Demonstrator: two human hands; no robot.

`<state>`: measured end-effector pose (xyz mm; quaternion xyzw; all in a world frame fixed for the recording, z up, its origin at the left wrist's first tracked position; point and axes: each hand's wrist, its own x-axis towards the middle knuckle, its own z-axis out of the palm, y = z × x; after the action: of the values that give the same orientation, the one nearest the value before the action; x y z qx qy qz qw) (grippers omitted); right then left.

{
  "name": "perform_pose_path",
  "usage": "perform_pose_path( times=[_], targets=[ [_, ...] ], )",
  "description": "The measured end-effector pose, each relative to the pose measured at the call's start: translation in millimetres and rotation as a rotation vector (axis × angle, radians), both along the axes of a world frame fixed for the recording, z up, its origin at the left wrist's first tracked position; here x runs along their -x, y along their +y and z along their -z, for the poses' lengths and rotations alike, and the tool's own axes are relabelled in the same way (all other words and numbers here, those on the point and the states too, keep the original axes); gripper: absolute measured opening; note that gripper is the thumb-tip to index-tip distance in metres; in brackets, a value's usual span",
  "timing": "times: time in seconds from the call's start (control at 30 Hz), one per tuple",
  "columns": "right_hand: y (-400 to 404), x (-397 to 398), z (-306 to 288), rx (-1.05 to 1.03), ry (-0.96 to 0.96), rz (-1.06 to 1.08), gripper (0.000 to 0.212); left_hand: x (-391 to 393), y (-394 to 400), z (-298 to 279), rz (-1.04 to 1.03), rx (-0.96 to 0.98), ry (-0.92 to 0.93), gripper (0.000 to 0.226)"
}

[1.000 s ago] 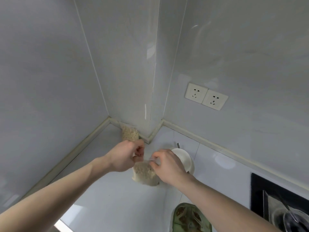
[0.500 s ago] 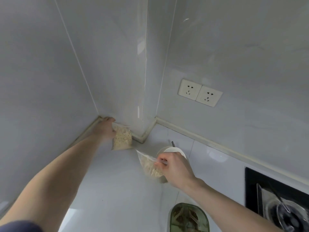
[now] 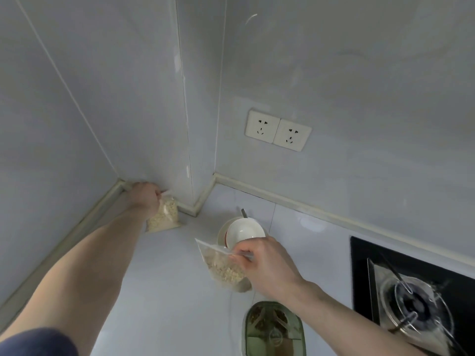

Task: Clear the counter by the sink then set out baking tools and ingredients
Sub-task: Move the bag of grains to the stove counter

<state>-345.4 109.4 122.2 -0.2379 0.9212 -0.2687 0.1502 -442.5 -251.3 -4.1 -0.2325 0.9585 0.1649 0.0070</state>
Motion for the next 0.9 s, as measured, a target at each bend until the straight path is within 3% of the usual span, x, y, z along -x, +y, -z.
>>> perform_pose_path(
  times=[0.3,0.43,0.7,0.9],
  targets=[
    [45,-19,-30,0.075,0.086,0.041,0.019,-86,50,-62,0.128,0.057,0.102,0.009],
    [77,-31,-44,0.162,0.087,0.098,0.016,-134,93,-110,0.189,0.073,0.264,0.011],
    [181,-85,-66,0.282,0.138,0.241,0.013,-195,232,-201,0.376,0.052,0.405,0.01],
    [290,-150,-73,0.346,0.212,0.415,0.012,-226,352,-225,0.557,-0.052,0.398,0.01]
  ],
)
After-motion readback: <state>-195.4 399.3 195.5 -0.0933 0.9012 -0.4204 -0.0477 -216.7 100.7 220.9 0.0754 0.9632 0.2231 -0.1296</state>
